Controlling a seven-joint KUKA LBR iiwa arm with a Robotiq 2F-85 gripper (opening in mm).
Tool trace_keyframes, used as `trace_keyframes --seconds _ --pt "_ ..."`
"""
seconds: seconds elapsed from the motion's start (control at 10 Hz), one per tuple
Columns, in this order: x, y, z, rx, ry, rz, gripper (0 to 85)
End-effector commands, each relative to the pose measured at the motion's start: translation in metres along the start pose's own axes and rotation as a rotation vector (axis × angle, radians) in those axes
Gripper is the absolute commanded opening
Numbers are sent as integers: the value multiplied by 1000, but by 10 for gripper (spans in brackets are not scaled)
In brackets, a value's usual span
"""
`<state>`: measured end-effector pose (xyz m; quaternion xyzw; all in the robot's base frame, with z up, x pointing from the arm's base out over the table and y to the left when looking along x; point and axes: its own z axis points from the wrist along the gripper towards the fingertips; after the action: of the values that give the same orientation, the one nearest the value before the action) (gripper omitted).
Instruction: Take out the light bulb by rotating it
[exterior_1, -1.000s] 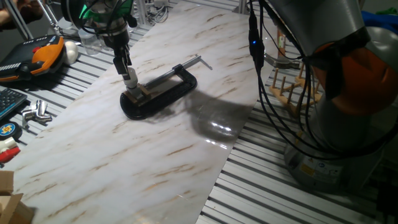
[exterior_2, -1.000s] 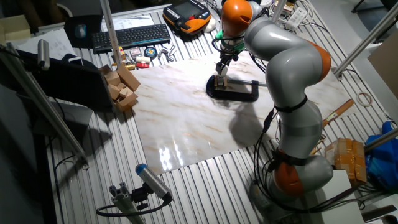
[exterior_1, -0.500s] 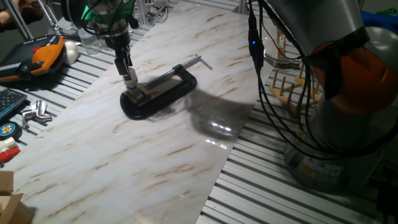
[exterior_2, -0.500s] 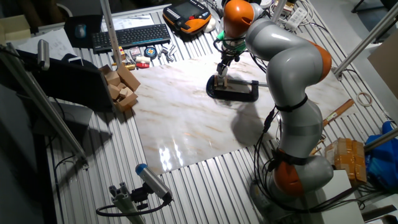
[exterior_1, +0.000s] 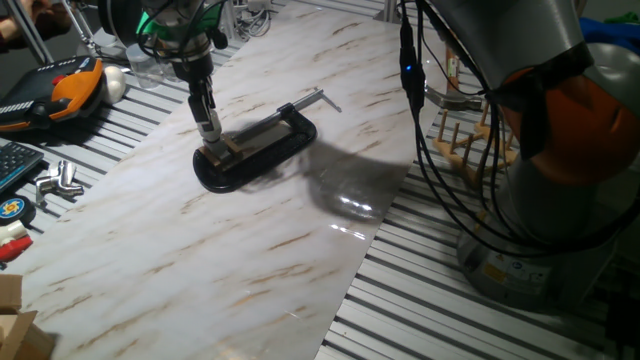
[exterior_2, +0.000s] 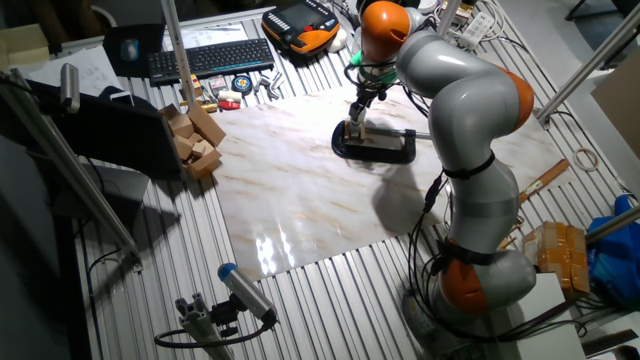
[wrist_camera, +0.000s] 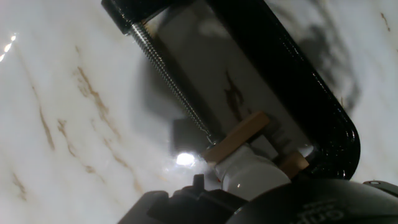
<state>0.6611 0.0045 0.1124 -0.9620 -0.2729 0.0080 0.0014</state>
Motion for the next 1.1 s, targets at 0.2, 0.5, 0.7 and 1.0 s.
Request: trace_keyframes --seconds 0.2,0.5,0.7,1.0 --pt "1 -3 0 -5 2 -1 680" --pt "1 -3 0 -8 7 -17 680" --pt "1 -3 0 -11 15 -23 510" --pt "1 -3 0 -17 21 -38 510"
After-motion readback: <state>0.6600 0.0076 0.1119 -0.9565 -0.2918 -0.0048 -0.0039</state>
